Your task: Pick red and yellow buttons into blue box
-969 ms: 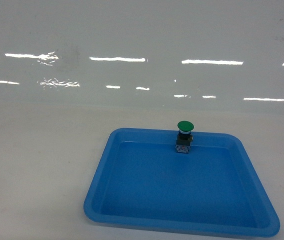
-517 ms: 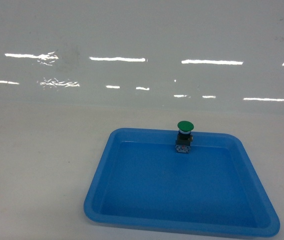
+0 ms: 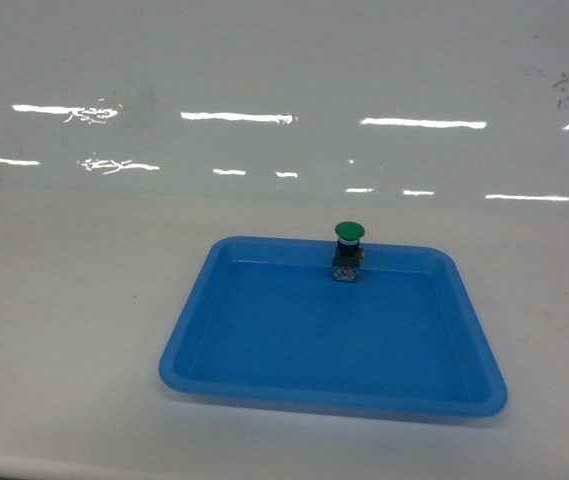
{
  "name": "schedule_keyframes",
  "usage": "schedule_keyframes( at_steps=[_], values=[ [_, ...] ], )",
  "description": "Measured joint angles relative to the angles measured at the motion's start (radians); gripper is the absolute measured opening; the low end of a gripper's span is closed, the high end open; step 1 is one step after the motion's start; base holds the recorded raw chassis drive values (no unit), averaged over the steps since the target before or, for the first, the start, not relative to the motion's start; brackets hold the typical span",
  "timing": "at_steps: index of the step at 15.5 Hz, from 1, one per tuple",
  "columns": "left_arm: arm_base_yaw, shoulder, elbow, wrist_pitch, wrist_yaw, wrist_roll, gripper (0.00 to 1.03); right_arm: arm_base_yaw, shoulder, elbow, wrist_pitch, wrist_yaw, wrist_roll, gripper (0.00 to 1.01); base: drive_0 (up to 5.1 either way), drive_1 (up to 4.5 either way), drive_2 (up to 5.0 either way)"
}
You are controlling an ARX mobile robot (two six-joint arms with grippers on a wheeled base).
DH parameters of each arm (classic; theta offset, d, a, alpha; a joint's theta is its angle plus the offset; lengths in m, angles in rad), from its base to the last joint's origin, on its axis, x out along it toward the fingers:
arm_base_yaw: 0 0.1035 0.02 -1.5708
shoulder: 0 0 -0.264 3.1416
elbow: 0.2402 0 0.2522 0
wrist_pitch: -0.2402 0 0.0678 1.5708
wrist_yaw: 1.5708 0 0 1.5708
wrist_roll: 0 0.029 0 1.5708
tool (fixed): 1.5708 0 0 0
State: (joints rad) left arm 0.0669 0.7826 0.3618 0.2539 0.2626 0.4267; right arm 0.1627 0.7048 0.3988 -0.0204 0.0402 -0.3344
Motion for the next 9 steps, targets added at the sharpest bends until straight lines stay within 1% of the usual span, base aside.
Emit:
schedule_keyframes(
  at_steps=[9],
  values=[
    [0.0,-0.002,0.0,-0.001,0.0,0.0,0.3,0.0,0.0,0.0,-0.003,0.0,0.0,0.28,4.4,-4.21,0.1]
  ],
)
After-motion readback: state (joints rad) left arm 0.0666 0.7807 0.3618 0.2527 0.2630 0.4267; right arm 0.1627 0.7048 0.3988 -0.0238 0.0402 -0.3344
